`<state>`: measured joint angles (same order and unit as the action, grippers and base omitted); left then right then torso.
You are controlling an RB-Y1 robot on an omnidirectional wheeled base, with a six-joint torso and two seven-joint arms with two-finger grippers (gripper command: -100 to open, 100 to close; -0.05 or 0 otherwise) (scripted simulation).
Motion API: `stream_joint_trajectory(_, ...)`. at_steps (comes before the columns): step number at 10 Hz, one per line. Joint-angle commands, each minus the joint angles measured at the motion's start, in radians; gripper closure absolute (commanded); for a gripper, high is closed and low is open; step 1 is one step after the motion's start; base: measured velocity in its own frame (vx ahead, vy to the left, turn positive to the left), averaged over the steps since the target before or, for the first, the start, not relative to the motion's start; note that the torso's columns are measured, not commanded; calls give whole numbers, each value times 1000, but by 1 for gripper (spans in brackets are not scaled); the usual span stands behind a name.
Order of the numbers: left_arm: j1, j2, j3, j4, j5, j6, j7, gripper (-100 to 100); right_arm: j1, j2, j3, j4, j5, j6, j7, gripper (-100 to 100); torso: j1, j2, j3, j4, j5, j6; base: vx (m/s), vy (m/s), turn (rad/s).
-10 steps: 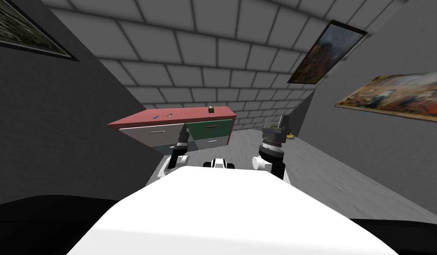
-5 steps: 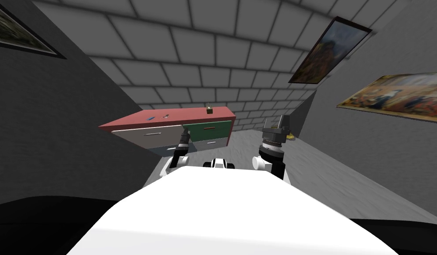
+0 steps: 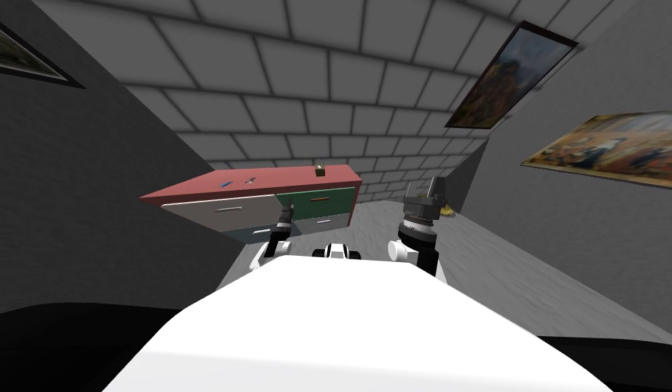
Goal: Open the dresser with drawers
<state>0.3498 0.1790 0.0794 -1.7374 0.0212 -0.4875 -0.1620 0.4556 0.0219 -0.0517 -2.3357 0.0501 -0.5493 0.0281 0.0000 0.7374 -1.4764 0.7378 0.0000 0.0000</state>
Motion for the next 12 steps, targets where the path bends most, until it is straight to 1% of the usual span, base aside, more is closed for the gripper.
stream_joint_trajectory(1, -13, -2, 3, 63, -5, -11, 0, -100, 0, 0, 0, 0, 0, 0, 0, 0, 0, 0, 0, 0, 0, 0, 86, -34, 0)
stream_joint_trajectory(4, -33, -11, 6, 143, -12, -24, -2, -100, 0, 0, 0, 0, 0, 0, 0, 0, -1, 1, 1, 0, 0, 0, 84, -40, -1)
stream_joint_trajectory(7, -53, -28, 9, 230, -19, -37, -4, -100, 0, 0, 0, 0, 0, 0, 0, 0, -1, 0, 0, 0, 0, 0, 96, -47, -1)
stream_joint_trajectory(10, -72, -59, 13, 306, -25, -50, -6, -100, 0, 0, 0, 0, 0, 0, 0, 0, 0, 1, 0, 0, 0, 0, 95, -42, -1)
stream_joint_trajectory(12, -82, -92, 14, 349, -29, -57, -8, -100, 0, 0, 0, 0, 0, 0, 0, 0, 1, 1, 1, 0, 0, 0, 79, -29, -1)
